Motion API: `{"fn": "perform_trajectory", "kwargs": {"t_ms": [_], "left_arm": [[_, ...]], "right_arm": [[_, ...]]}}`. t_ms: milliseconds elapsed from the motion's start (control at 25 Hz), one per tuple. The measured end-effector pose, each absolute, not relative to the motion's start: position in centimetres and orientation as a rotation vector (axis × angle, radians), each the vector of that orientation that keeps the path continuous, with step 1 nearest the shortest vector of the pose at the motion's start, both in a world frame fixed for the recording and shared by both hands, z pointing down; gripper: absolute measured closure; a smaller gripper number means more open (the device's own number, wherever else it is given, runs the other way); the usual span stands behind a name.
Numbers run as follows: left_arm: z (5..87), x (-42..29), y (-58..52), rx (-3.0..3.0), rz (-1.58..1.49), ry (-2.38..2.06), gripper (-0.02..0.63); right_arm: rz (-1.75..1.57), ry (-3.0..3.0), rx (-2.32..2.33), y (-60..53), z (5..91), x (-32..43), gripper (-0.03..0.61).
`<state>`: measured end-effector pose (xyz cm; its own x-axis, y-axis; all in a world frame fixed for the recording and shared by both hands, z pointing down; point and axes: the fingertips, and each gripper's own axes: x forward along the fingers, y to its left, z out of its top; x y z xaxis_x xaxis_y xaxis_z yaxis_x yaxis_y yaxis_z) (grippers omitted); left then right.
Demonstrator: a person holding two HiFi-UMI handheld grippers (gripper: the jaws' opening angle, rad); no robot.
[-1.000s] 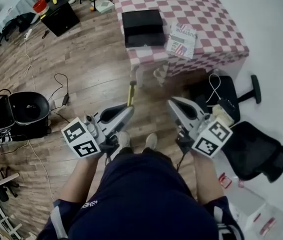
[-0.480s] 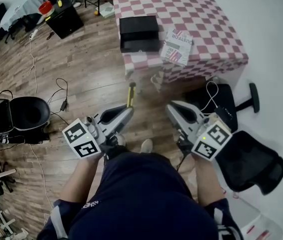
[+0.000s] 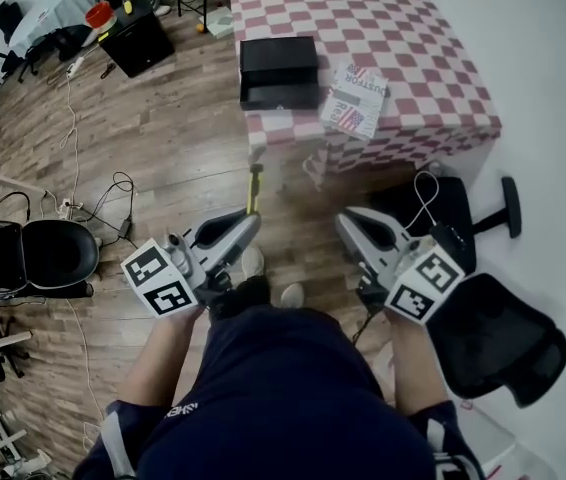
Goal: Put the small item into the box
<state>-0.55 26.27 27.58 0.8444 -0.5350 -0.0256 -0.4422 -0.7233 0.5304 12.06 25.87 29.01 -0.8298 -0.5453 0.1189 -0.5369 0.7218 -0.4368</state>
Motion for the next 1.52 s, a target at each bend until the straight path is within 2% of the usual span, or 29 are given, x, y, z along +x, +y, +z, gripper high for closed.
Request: {"fn": "perform_trajectory", "kwargs": {"t_ms": [480,1120,1520], "left_arm": [[29.7,-2.6,19.7,2.469,-0.277,-0.682,0.568],[32.4,-11.5,2.5,2.509,-0.141,-0.617,0.568],[33.9,-13.7,-3.1,2.5,-0.111,-0.557,0.568]], "right_arm": [[-0.763,2.932,-0.961,19.9,30.9,10.1,0.561],[-0.811,2.937,-1.071,2.9,31.8,-1.1,0.561],[-0.843,2.917,-1.156,-2.7,32.6,-3.7,0.561]]}}
